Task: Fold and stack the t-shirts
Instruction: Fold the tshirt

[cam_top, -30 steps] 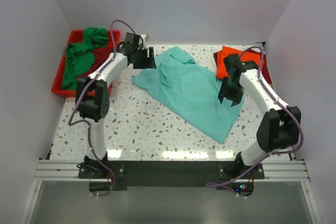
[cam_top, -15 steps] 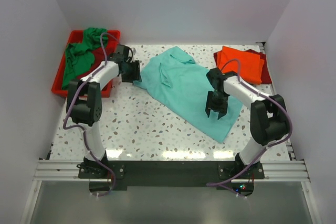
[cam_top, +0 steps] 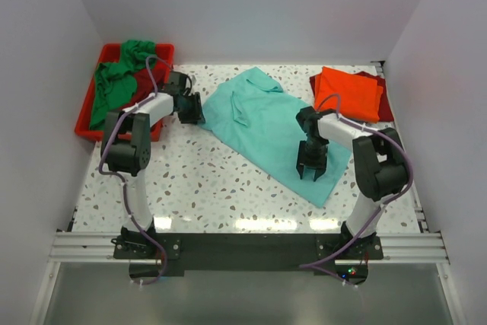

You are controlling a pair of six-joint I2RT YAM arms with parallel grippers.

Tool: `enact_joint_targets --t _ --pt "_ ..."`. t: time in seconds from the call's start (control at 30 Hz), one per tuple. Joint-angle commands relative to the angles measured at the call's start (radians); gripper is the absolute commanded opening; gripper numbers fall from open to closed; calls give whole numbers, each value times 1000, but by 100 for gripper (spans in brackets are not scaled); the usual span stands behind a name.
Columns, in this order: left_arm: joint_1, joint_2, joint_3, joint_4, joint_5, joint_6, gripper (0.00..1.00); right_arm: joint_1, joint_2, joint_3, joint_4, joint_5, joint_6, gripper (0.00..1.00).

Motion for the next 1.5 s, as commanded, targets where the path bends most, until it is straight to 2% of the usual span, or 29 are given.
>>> enact_joint_targets --t 0.0,0.1,0.2,0.33,0.73,1.1,1.47 --pt "12 23 11 48 19 -22 41 -1 19 -14 20 -12 -9 49" --pt "12 38 16 37 -3 -12 34 -1 34 -23 20 -14 -6 49" --pt "12 48 19 20 -41 3 31 2 46 -33 20 -12 -3 49" --pt "15 49 28 -9 -100 14 31 8 60 -42 12 -18 -1 49" --pt "28 3 -16 -41 -149 29 31 89 57 -109 -8 -21 19 49" --pt "39 -75 -65 -46 -169 61 31 166 69 -106 -22 -18 28 48" --pt "-125 -115 129 -104 -133 61 34 171 -6 1 -118 -2 17 51"
